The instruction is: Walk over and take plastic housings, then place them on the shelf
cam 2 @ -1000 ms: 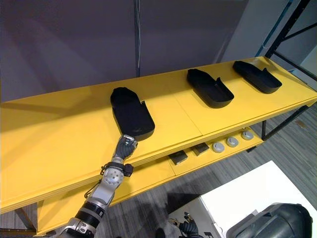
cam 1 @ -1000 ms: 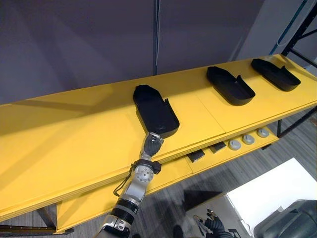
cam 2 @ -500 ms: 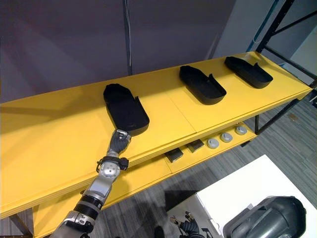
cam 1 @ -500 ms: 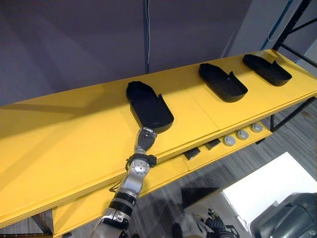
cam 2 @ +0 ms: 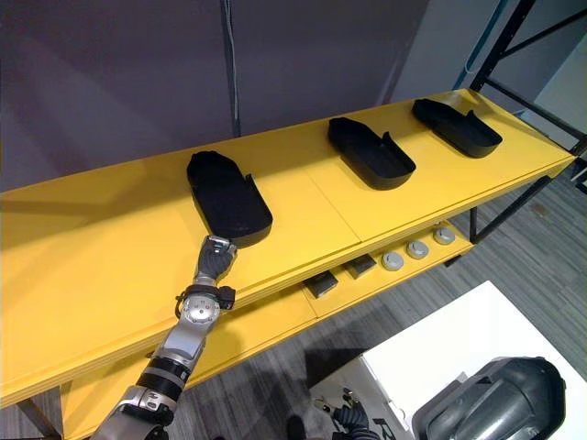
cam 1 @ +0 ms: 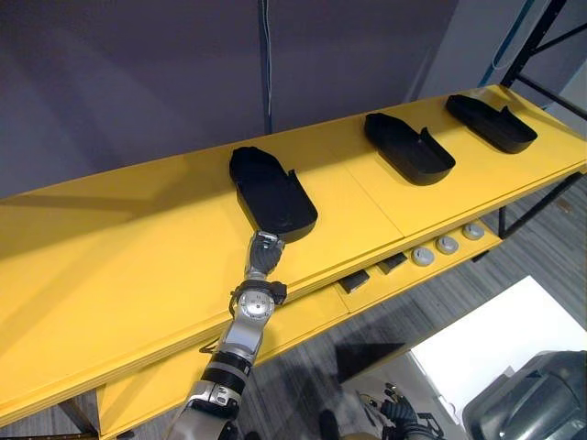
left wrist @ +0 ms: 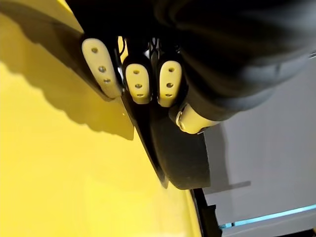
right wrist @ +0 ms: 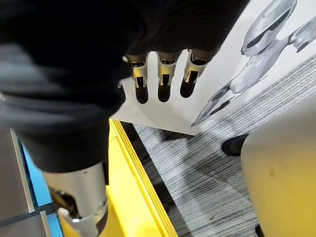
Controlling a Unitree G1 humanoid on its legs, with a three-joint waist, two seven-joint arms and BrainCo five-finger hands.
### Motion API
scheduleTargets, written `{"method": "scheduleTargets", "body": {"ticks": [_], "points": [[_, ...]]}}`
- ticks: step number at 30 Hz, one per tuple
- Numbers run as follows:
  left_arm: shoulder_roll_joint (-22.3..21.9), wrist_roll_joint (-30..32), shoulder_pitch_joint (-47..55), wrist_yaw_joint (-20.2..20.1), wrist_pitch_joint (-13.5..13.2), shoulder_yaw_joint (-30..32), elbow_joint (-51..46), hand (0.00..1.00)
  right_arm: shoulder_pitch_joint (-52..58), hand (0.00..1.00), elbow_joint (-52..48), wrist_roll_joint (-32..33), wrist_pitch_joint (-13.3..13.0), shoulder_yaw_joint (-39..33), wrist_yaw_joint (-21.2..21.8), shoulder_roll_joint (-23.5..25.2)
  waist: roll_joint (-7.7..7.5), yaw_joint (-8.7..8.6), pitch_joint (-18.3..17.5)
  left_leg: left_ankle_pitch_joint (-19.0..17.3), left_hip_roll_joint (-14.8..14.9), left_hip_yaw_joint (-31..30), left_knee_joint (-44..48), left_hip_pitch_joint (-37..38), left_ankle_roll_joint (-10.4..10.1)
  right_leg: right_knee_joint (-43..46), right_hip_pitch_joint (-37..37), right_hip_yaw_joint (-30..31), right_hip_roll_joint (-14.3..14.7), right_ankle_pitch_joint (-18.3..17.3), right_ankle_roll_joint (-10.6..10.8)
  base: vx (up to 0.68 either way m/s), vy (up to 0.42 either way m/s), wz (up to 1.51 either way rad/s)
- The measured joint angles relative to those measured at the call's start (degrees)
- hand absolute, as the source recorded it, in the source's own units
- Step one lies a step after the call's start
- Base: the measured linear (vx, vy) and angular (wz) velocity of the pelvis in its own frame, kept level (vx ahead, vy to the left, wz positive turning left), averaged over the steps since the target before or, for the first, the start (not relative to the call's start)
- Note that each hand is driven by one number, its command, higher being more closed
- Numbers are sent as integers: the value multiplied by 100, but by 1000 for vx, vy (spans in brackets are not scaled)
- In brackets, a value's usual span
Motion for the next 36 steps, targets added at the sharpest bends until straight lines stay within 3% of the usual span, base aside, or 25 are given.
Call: {"method": "scheduleTargets", "body": {"ticks": [4, 7, 12, 18, 23, 26, 31, 32, 36], "points": [[47, -91, 761, -14, -16, 1, -1228, 100, 1, 0, 5, 1, 1, 1, 0, -6, 31, 59, 16, 0, 9, -7, 0, 81, 0, 2, 85, -11, -6, -1, 0, 0, 0, 0], [72, -200, 1143, -27, -134, 129, -2515, 100, 57, 0, 40, 9, 1, 0, 11, -35, 44, 267, 17, -1, 33, -39, 1, 75, -1, 24, 83, -11, -12, -5, 2, 0, 0, 5], [193, -508, 1726, 106, -697, 1110, -4250, 100, 136, 0, 43, 8, 0, 16, 84, -84, 89, 519, 2, -2, 23, -204, 33, 78, -2, 251, 95, -162, -38, -155, 12, -12, -1, 16], [46, -988, 3001, 399, -965, 2455, -5240, 100, 244, 0, 42, -68, 4, 11, 124, -106, 163, 775, -121, 21, -66, -629, 28, 85, 27, 560, 174, -619, -162, -465, 46, 27, 0, 39], [-419, -1218, 4055, 482, -949, 3346, -5116, 100, 334, 0, 29, -264, 10, 27, 122, -51, 147, 952, -343, 29, -167, -981, 33, 82, 40, 699, 284, -1004, -299, -666, 99, 51, 10, 44], [-601, -1304, 4451, 462, -842, 3823, -4220, 100, 334, 0, -58, -358, 17, 121, 121, 12, 156, 1088, -415, 25, -201, -1117, 54, 88, 38, 755, 354, -1133, -350, -731, 122, 12, 3, 23], [-736, -1433, 4743, 128, -392, 4018, -1971, 100, 239, 0, -169, -392, 45, 465, 124, 173, 150, 1088, -441, -88, -199, -1071, 197, 85, 75, 809, 382, -1114, -352, -737, 115, -14, -1, -3], [-728, -1432, 4730, -14, -287, 3990, -1319, 0, 263, 0, -244, -392, 53, 469, 124, 206, 149, 1076, -445, -82, -199, -1051, 220, 86, 91, 822, 381, -1099, -355, -737, 116, -13, 0, -7], [-681, -1513, 4569, -475, -26, 3696, 659, 0, 335, 0, -300, -390, 64, 462, 118, 248, 133, 1068, -499, -91, -190, -973, 221, 96, 83, 840, 369, -1072, -356, -737, 117, -6, -2, -4]]}}
